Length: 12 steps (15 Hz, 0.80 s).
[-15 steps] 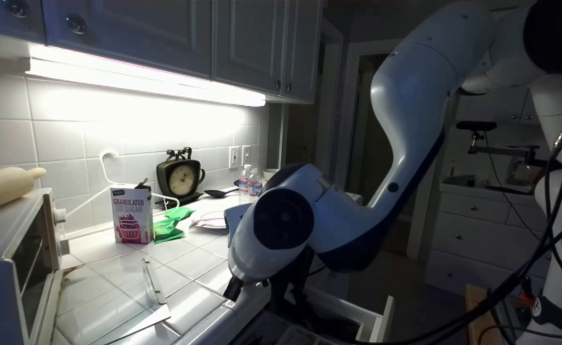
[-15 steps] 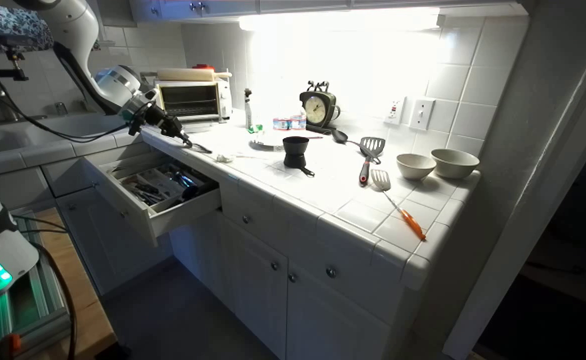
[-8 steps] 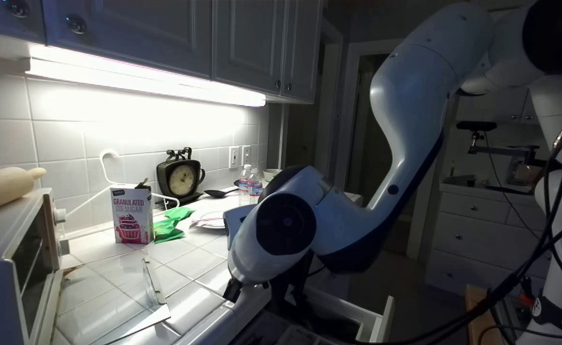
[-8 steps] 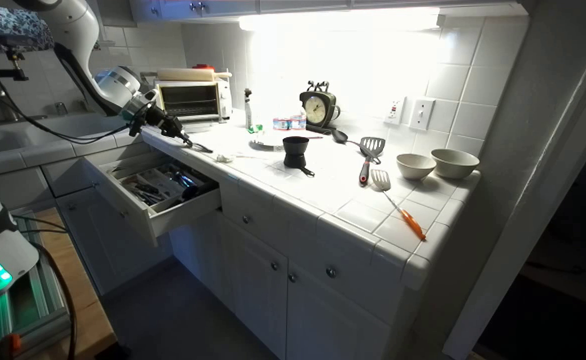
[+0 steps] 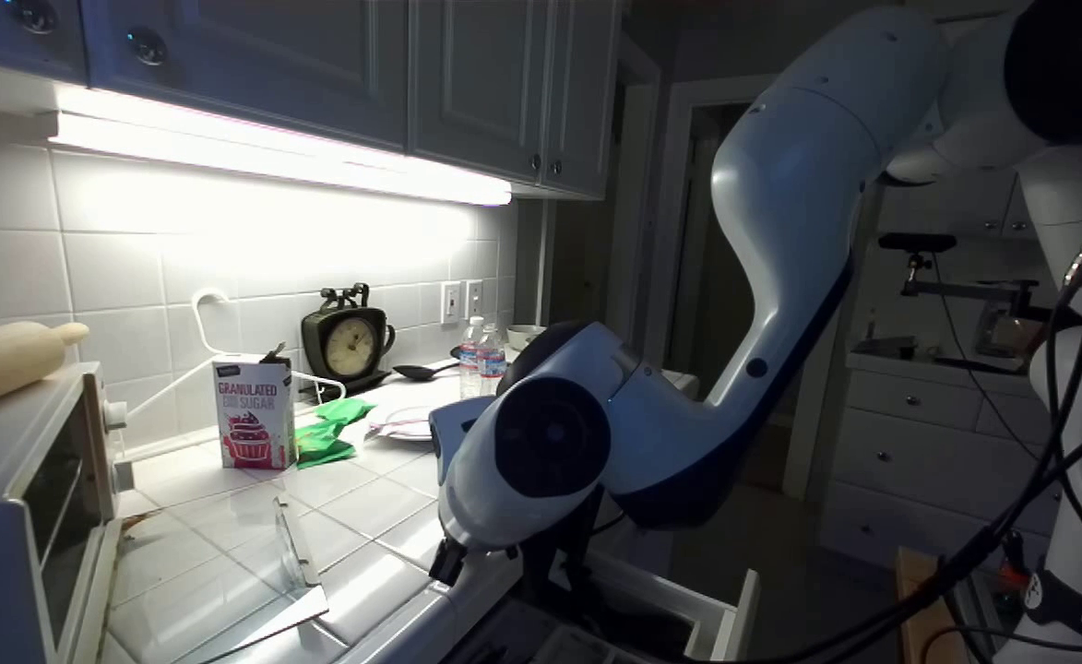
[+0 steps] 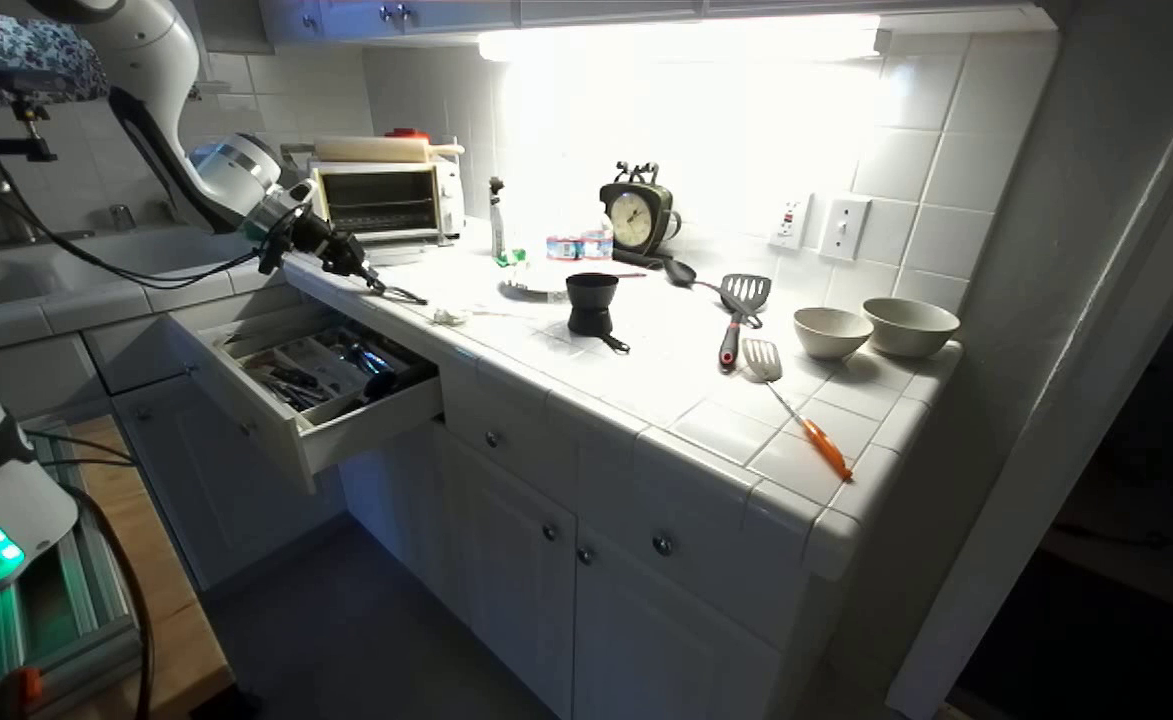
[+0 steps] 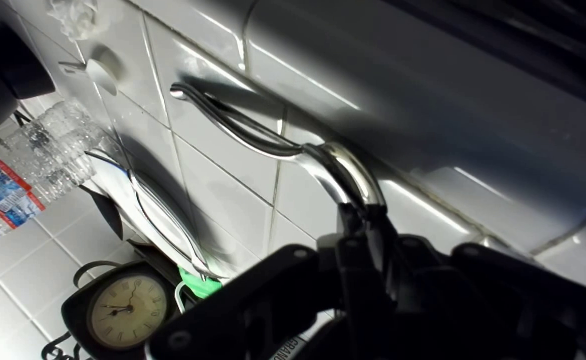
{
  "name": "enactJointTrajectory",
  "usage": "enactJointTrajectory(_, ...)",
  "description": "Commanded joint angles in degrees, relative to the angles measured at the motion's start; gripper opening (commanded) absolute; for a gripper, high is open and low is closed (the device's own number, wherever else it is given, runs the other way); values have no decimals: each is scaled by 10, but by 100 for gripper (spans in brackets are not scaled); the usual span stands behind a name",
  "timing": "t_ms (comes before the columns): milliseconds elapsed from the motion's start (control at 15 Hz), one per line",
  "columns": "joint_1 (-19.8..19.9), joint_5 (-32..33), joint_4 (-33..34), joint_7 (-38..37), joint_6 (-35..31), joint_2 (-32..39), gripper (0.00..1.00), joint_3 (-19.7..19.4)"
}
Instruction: Remove two spoons from the drawer
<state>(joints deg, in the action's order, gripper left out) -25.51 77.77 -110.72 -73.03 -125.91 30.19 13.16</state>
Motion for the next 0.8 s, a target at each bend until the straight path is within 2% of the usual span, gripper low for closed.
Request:
enactJointTrajectory(0, 3, 17, 4, -5, 0, 7, 38, 5)
enactJointTrajectory(133, 3, 17, 4, -5, 0, 7, 43, 5)
enactJointTrajectory(267, 3, 16, 4, -6, 0, 7, 44, 6)
enactJointTrajectory(333, 3, 16, 4, -6, 0, 8, 39, 6)
enactJointTrajectory(533, 3, 15, 4, -8, 1, 8, 38, 6)
enactJointTrajectory(600, 3, 15, 4, -8, 0, 7, 41, 6)
enactJointTrajectory(667, 3, 14, 4, -9, 0, 7, 55, 6)
enactJointTrajectory(733, 3, 14, 4, -10, 1, 6, 64, 6)
